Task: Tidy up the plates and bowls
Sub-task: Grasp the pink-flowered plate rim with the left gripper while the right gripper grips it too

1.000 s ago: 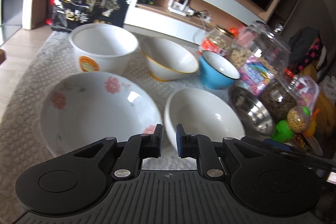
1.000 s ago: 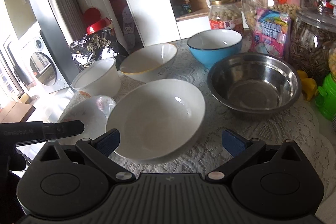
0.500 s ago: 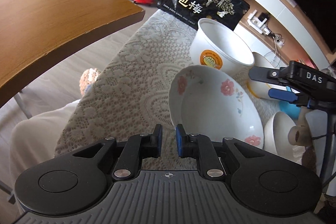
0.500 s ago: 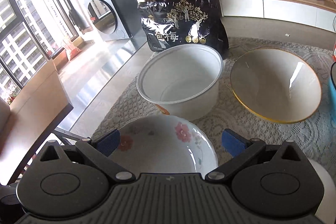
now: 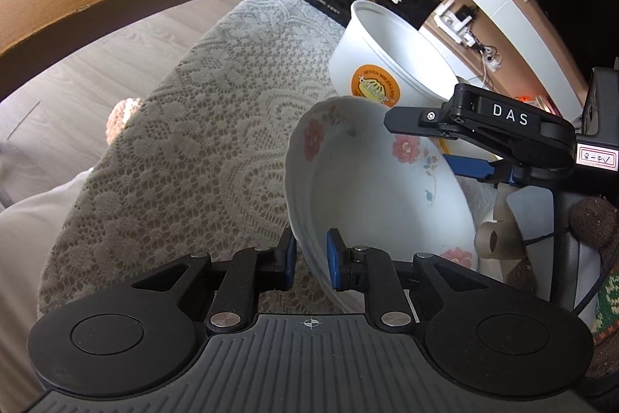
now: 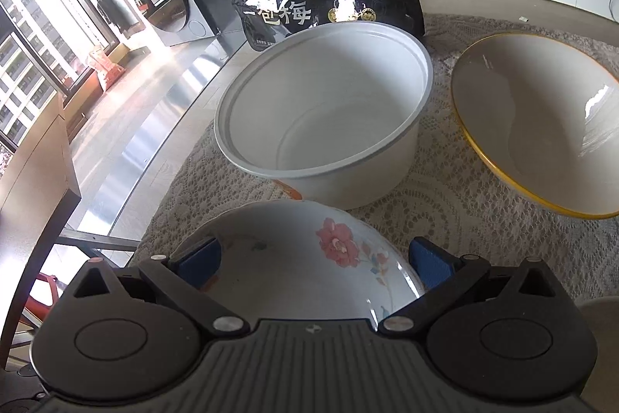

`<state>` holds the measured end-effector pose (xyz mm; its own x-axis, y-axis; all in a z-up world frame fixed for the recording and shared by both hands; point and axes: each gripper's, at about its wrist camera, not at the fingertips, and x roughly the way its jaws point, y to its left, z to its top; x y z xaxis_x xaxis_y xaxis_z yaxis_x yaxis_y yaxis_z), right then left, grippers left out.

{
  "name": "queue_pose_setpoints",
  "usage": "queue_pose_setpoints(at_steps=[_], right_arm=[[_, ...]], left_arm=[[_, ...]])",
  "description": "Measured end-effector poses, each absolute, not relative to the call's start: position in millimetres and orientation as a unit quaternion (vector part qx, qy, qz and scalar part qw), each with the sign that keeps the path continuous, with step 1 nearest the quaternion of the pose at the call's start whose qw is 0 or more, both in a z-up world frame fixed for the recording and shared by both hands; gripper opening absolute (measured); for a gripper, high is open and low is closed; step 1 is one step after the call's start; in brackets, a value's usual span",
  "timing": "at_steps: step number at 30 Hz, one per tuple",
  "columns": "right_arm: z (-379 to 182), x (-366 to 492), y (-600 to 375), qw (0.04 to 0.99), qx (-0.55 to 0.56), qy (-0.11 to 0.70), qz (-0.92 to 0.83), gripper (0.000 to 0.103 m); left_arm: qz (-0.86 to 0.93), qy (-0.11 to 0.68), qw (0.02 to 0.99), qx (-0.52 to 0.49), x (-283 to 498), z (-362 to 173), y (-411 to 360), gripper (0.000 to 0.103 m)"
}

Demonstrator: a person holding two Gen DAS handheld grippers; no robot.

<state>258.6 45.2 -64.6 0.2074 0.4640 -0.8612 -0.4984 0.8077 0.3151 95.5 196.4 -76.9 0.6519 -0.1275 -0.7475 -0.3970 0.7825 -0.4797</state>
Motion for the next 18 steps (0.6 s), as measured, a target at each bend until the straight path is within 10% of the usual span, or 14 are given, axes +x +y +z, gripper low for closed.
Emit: queue_pose_setpoints(at_steps=[18], right_arm=[[-85,233,75,0.698,-0.068,0.63,0.333,0.103]], left_arm=[[0.114,0.432,0.845,-0.293,76,-72,213,0.021]])
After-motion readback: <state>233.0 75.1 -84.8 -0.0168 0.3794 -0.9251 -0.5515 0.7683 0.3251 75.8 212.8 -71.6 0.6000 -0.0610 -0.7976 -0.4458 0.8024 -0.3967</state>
